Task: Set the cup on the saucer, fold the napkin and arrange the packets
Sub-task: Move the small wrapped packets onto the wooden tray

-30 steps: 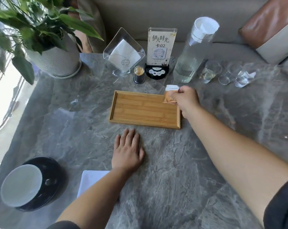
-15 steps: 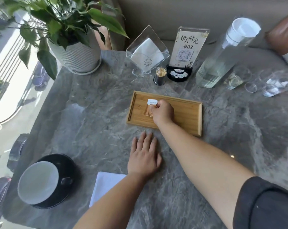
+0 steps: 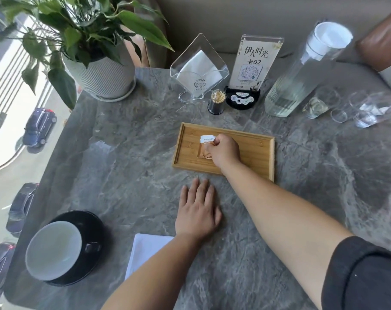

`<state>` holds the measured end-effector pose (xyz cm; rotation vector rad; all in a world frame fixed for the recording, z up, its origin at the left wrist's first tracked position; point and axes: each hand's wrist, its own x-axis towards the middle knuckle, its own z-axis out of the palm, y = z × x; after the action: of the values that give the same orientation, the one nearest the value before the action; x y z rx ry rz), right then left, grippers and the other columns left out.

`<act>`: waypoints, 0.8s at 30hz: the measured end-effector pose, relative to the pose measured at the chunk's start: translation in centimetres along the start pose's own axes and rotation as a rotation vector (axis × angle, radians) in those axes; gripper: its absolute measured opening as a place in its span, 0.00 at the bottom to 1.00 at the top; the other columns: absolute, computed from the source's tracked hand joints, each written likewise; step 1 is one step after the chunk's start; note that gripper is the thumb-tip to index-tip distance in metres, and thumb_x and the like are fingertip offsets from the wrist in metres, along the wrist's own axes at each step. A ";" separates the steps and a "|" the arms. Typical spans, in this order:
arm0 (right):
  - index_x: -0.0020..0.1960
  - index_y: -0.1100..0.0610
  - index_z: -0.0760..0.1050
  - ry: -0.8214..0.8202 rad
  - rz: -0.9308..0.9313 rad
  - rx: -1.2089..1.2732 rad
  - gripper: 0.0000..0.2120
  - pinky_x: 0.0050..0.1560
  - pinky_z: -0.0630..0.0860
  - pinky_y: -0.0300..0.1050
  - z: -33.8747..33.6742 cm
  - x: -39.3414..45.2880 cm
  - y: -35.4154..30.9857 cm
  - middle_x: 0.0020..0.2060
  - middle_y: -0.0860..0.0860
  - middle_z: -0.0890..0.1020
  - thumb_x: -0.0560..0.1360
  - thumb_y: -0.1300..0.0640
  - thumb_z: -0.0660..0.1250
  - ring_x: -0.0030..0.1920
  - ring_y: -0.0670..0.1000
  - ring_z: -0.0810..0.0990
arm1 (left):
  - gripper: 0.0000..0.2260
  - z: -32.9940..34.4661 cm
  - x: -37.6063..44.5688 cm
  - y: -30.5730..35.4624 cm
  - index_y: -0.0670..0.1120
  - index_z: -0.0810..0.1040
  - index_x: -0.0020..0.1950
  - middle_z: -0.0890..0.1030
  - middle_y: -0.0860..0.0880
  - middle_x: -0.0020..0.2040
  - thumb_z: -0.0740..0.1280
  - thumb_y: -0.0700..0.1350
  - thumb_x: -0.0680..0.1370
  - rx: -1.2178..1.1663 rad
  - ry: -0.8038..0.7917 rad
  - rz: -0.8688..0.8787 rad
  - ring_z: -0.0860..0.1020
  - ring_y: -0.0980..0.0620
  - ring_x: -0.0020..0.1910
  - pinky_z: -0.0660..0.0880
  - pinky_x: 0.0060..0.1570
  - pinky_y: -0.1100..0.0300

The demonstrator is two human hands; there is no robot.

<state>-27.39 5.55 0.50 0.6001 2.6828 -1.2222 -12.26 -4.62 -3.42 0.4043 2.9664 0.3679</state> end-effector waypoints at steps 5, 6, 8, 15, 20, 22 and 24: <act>0.37 0.59 0.71 0.018 -0.003 -0.020 0.09 0.41 0.68 0.42 0.4 -0.2 0.0 0.41 0.53 0.77 0.72 0.56 0.68 0.42 0.51 0.72 | 0.27 0.2 0.0 0.0 0.45 0.68 0.70 0.70 0.44 0.72 0.58 0.55 0.74 -0.019 0.005 0.000 0.62 0.42 0.74 0.56 0.72 0.41; 0.37 0.58 0.71 0.025 0.004 -0.005 0.09 0.46 0.68 0.41 0.4 -0.2 0.0 0.46 0.55 0.76 0.72 0.57 0.69 0.43 0.50 0.71 | 0.27 0.2 0.0 -0.1 0.45 0.68 0.70 0.70 0.44 0.72 0.58 0.56 0.74 -0.019 0.005 0.000 0.62 0.42 0.74 0.56 0.72 0.41; 0.37 0.58 0.71 0.034 0.012 0.025 0.09 0.49 0.66 0.39 0.4 -0.3 0.0 0.52 0.57 0.73 0.72 0.57 0.69 0.44 0.50 0.71 | 0.27 0.2 0.1 -0.1 0.45 0.68 0.70 0.70 0.44 0.72 0.58 0.56 0.74 -0.021 0.003 -0.001 0.62 0.42 0.74 0.55 0.72 0.41; 0.37 0.58 0.76 0.062 0.114 0.405 0.11 0.37 0.69 0.43 -2.5 -0.2 0.1 0.35 0.49 0.80 0.70 0.52 0.72 0.34 0.47 0.74 | 0.27 0.1 0.1 0.0 0.45 0.69 0.70 0.70 0.44 0.71 0.59 0.55 0.73 -0.016 0.010 0.002 0.63 0.42 0.73 0.52 0.72 0.43; 0.45 0.60 0.76 0.181 0.162 0.447 0.08 0.33 0.71 0.32 -6.6 0.0 4.4 0.37 0.48 0.79 0.71 0.58 0.72 0.38 0.47 0.76 | 0.26 0.3 0.1 -0.2 0.46 0.69 0.70 0.69 0.44 0.72 0.58 0.56 0.74 0.005 0.002 0.004 0.61 0.42 0.74 0.50 0.73 0.43; 0.54 0.59 0.73 0.185 0.188 0.415 0.13 0.40 0.72 0.32 -6.7 -0.3 6.0 0.44 0.51 0.79 0.72 0.60 0.71 0.44 0.49 0.77 | 0.26 0.3 0.1 -0.1 0.46 0.69 0.70 0.69 0.44 0.72 0.58 0.56 0.74 0.010 -0.001 0.001 0.61 0.42 0.74 0.50 0.73 0.44; 0.61 0.56 0.70 0.165 0.185 0.312 0.18 0.46 0.71 0.40 -6.3 -0.5 7.1 0.47 0.51 0.78 0.73 0.59 0.71 0.46 0.51 0.77 | 0.26 0.2 0.1 -0.1 0.46 0.69 0.70 0.69 0.44 0.72 0.57 0.56 0.74 0.018 -0.005 -0.004 0.60 0.42 0.74 0.49 0.73 0.44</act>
<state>-23.76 14.33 -0.15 1.0066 2.5043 -1.6127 -12.35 -4.60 -3.65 0.4013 2.9674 0.3394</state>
